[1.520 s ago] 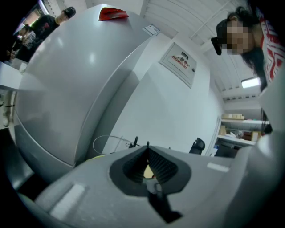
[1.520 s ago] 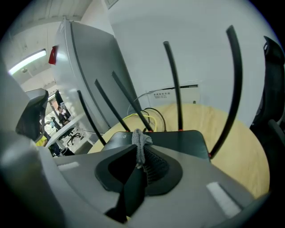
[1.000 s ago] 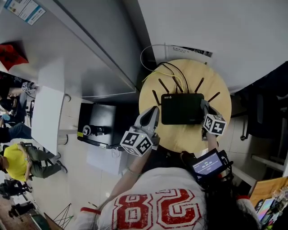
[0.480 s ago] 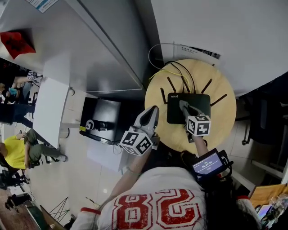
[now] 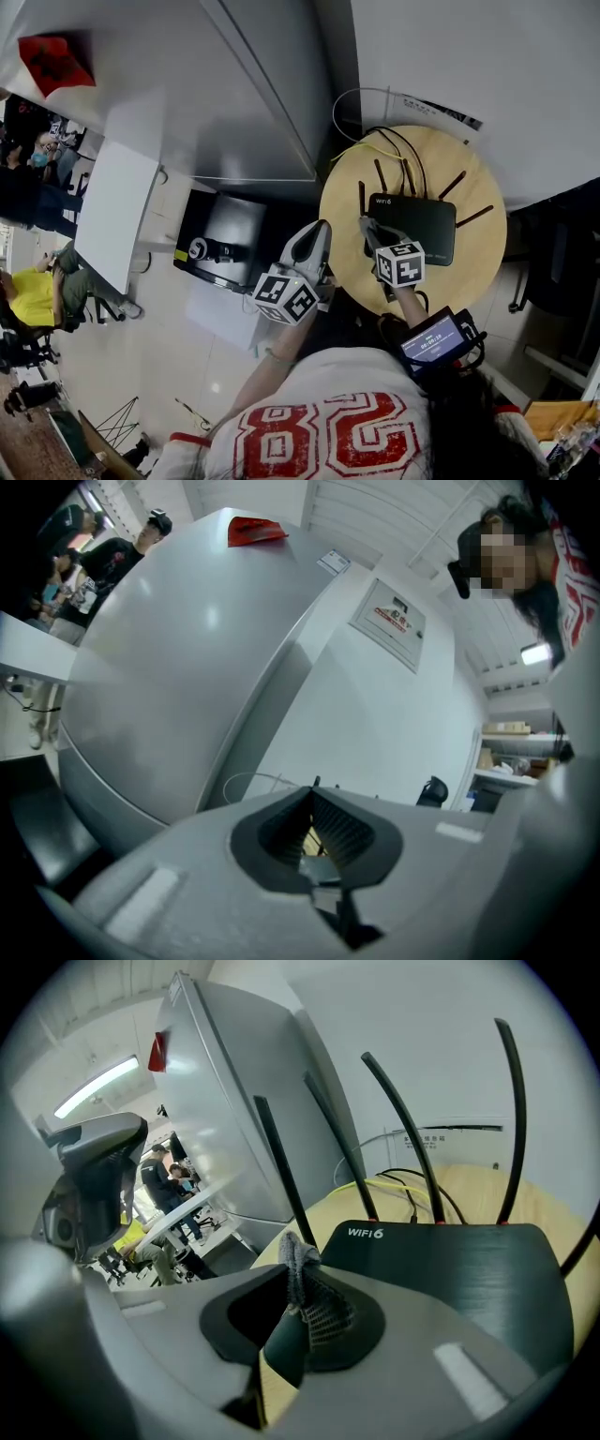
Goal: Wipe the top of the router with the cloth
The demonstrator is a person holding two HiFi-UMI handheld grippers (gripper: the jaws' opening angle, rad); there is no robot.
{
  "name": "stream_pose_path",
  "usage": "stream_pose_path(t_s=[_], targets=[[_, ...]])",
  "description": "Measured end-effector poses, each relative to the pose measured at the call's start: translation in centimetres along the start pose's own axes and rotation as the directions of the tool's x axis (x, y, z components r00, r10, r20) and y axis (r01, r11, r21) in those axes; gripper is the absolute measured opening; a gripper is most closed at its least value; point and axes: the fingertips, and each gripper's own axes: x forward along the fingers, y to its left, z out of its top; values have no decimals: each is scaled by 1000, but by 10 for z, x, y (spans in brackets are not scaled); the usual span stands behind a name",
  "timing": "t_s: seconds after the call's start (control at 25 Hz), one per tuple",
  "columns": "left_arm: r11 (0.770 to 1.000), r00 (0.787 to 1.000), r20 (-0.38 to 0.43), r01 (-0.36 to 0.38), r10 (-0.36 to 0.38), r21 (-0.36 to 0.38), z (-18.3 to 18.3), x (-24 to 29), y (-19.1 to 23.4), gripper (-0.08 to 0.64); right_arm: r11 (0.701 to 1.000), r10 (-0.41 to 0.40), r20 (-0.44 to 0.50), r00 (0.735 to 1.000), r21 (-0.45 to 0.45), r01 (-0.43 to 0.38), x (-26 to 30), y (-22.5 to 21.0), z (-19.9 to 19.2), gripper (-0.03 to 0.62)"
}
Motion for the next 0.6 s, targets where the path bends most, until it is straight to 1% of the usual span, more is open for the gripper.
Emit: stream_pose_path(t_s=[0.24,0.44,0.6], targets=[[1000,1000,-12,20,-20,-6,-5,5,-4,-5,999,-40,15,999,36,40,-10,-17,-3,41],[998,998,-33,61,-61,-11,-12,15,-17,-5,990,-109,38,993,96,105,-32,-43,-8,41],[995,994,-49,100,-101,-14,-18,25,-31,-5,975,-177,57,983,147,167,-54,-70,-13,41]])
